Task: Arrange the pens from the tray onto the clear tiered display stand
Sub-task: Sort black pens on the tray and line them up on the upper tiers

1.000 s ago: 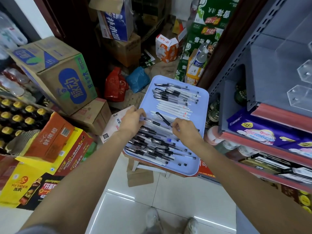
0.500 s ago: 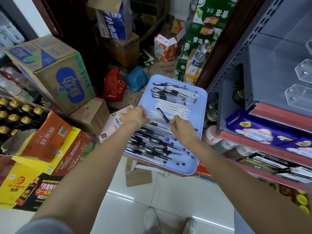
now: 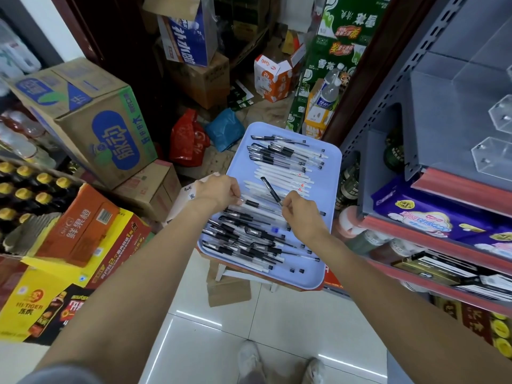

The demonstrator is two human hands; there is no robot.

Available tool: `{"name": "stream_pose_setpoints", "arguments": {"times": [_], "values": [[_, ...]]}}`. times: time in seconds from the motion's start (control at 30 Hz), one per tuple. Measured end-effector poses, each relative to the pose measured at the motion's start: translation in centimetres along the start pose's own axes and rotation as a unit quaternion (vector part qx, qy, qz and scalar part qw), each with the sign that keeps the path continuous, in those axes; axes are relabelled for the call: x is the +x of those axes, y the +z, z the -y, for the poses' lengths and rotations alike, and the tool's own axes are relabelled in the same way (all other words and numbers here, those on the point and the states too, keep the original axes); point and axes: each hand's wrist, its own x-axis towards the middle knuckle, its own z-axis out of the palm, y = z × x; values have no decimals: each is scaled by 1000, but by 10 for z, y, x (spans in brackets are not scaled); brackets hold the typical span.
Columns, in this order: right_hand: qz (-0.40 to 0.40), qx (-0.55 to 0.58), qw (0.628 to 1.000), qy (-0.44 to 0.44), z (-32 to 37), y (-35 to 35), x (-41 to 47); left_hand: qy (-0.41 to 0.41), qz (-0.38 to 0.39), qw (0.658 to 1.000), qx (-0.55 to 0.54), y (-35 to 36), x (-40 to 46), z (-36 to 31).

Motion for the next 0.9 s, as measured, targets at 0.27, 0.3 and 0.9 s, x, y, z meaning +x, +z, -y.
{"name": "stream_pose_setpoints", "arguments": {"times": [0.27,0.3,0.9], "values": [[-18,61,998,-21,5,-12,-12,35,-72,872,-482,-5,-30,-17],[-28,79,996,-28,6,-18,-15,32,-81,845,-527,-6,-35,-25],[-250,429,866,-58,-89,-253,-108,362,-134,877,-285,-38,-72,-325]]}}
